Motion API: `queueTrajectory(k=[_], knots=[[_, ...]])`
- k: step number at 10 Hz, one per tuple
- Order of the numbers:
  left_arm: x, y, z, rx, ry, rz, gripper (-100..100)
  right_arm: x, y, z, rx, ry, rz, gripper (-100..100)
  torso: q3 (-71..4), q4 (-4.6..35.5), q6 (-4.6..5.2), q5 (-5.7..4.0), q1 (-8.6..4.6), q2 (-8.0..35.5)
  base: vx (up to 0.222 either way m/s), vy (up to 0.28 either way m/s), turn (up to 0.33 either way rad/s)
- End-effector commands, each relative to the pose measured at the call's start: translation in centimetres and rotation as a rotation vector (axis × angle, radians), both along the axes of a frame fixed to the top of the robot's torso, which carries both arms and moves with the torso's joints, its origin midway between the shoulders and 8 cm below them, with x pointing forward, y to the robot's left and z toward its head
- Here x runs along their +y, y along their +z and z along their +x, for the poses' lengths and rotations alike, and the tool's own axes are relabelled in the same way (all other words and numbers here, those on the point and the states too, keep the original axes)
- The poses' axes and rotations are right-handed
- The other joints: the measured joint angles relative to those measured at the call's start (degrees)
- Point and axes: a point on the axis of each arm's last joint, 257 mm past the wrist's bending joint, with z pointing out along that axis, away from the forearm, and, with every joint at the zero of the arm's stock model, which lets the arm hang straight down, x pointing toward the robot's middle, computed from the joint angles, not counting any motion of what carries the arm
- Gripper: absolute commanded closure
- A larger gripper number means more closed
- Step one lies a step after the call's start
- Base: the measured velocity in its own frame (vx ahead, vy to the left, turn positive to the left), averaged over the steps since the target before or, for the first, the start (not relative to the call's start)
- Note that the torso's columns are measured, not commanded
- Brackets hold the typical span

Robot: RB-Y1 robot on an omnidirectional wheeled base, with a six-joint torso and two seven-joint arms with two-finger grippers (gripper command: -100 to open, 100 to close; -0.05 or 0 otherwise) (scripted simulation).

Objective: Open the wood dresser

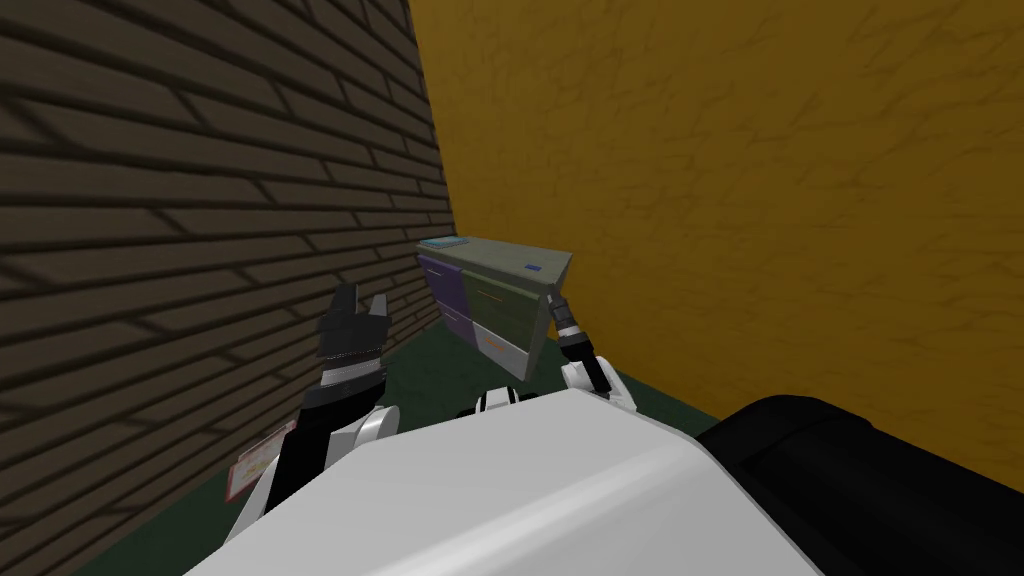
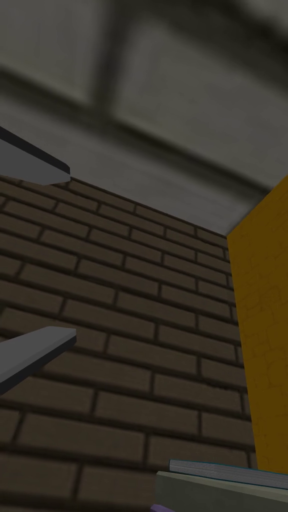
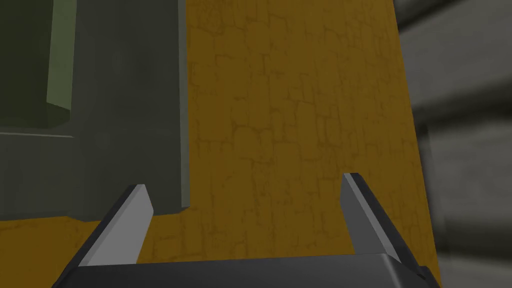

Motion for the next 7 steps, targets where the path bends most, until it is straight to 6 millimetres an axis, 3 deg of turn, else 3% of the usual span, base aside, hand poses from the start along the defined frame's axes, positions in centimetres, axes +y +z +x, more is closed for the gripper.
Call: queueTrajectory(k=[1, 2, 4, 7], knots=[[0.0, 0.0, 0.0, 0.000, 0.000, 0.000, 0, 0.5, -2.3, 1.7, 0.063, -0.023, -0.112, -100, 0.0, 0.0, 0.00, -0.01, 0.00, 0.0, 0.014, 0.124, -0.057], [0.0, 0.0, 0.0, 0.000, 0.000, 0.000, 0, 0.5, -2.3, 1.7, 0.063, -0.026, -0.122, -100, 0.0, 0.0, 0.00, 0.04, 0.21, 0.0, 0.001, 0.088, -0.029], [0.0, 0.0, 0.0, 0.000, 0.000, 0.000, 0, 0.7, -4.7, 3.4, 0.124, -0.051, -0.217, -100, 0.0, 0.0, 0.00, 0.01, 0.07, 0.0, 0.013, 0.102, -0.065], [0.0, 0.0, 0.0, 0.000, 0.000, 0.000, 0, 0.8, -6.0, 4.2, 0.153, -0.074, -0.299, -100, -0.2, -0.2, -0.20, 0.00, 0.19, -0.3, 0.011, 0.089, -0.037]])
